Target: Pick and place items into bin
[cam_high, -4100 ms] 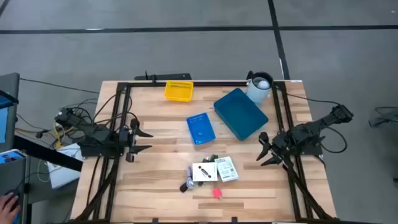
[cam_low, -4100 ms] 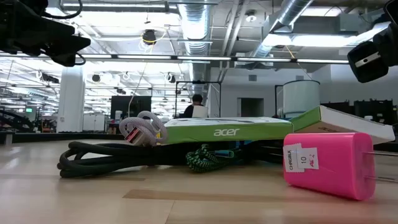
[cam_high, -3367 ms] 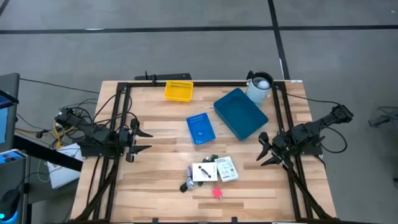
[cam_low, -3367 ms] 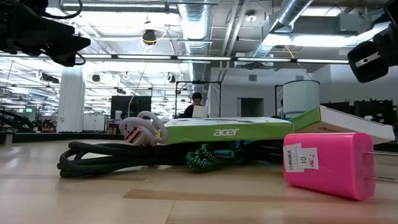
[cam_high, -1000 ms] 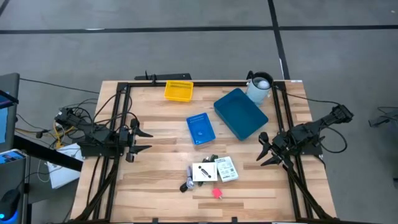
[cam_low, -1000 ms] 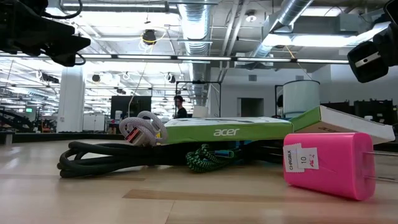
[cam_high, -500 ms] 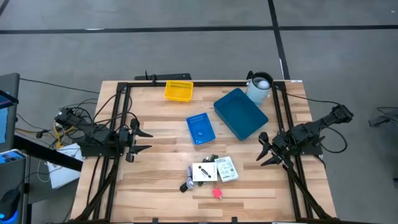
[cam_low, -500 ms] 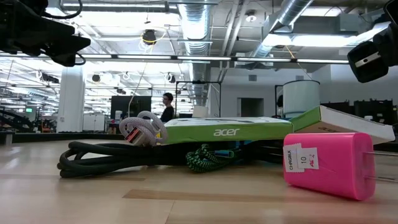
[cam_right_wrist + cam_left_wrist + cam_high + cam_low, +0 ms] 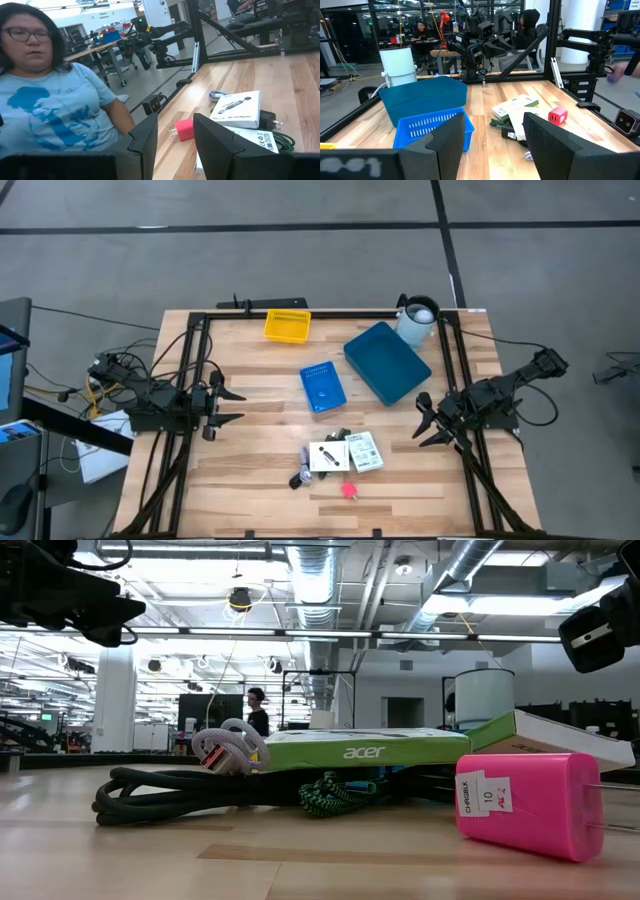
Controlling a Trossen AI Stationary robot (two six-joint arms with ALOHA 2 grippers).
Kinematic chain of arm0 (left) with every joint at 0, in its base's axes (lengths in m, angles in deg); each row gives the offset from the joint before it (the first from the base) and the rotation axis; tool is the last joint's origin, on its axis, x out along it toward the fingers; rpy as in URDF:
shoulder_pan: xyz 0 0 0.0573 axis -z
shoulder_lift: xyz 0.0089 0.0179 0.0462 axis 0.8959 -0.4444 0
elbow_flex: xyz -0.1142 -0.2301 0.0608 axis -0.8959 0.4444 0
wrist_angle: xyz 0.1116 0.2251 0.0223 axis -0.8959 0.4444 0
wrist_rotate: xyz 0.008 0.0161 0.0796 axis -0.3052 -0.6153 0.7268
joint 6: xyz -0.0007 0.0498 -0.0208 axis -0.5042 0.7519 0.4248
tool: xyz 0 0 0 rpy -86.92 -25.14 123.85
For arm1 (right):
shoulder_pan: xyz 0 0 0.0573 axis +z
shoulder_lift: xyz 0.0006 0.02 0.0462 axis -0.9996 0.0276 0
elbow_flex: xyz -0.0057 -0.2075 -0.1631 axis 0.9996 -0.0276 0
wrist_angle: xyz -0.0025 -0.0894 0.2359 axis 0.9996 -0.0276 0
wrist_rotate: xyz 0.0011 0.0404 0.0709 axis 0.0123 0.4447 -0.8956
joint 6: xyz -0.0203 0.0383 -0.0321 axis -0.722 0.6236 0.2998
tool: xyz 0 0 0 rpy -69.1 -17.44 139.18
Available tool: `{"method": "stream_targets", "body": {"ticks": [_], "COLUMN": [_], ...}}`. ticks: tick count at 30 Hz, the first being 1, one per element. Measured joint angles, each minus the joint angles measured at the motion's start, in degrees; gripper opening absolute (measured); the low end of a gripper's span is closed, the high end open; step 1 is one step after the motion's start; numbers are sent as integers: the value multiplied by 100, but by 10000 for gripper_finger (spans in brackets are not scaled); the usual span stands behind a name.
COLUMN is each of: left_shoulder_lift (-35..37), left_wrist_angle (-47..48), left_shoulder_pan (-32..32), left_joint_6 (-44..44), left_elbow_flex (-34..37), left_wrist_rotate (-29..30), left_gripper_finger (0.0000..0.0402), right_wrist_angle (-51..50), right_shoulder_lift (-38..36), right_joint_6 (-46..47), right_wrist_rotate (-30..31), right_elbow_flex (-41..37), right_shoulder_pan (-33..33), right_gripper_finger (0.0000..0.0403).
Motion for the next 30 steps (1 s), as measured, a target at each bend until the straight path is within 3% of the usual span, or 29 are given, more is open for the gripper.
{"method": "stream_targets", "body": {"ticks": [30], "left_shoulder_lift": [0], "left_wrist_angle": [1], "left_shoulder_pan": [0], "left_joint_6": [1], "left_elbow_flex": [0], "left_wrist_rotate": [0], "left_gripper_finger": [192], "right_wrist_angle": [81], "right_shoulder_lift": [0], "right_joint_6": [-69], "right_wrist_rotate": [31], "right_elbow_flex": [1], "right_shoulder_pan": [-2], "right_gripper_finger": [118]}}
